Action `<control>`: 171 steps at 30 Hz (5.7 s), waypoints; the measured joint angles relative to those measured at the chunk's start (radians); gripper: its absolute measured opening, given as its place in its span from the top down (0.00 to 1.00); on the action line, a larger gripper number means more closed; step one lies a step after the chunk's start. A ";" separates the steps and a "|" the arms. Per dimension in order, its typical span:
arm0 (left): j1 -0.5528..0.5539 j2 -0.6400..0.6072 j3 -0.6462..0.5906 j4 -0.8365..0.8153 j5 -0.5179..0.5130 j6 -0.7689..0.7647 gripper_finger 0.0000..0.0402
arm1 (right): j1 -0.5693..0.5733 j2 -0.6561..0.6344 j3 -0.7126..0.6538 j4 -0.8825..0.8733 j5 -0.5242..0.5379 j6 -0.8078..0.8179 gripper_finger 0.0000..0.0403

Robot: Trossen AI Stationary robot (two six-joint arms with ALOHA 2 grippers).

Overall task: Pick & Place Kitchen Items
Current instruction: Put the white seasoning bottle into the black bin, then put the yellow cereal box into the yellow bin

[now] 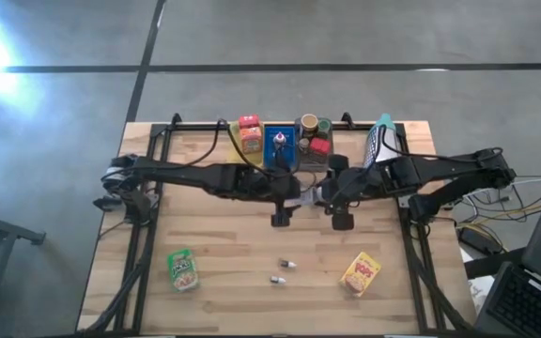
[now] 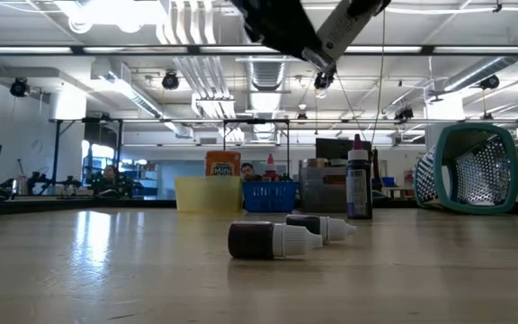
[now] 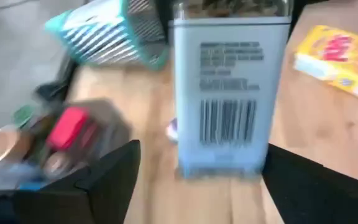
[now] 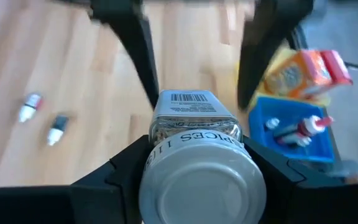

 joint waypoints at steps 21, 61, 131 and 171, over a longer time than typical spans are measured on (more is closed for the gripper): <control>0.024 -0.263 -0.525 0.442 -0.283 -0.194 0.18 | -0.403 0.019 0.000 -0.110 -0.118 -0.050 0.51; 0.048 -0.375 -0.771 0.627 -0.406 -0.186 0.18 | -0.635 0.554 0.372 -0.279 -0.158 -0.314 0.51; 0.051 -0.373 -0.793 0.629 -0.407 -0.204 0.18 | -0.694 0.568 0.122 0.011 -0.282 -0.379 0.31; 0.051 -0.373 -0.793 0.634 -0.407 -0.258 0.18 | -0.586 0.555 0.810 -0.752 -0.279 -0.183 0.69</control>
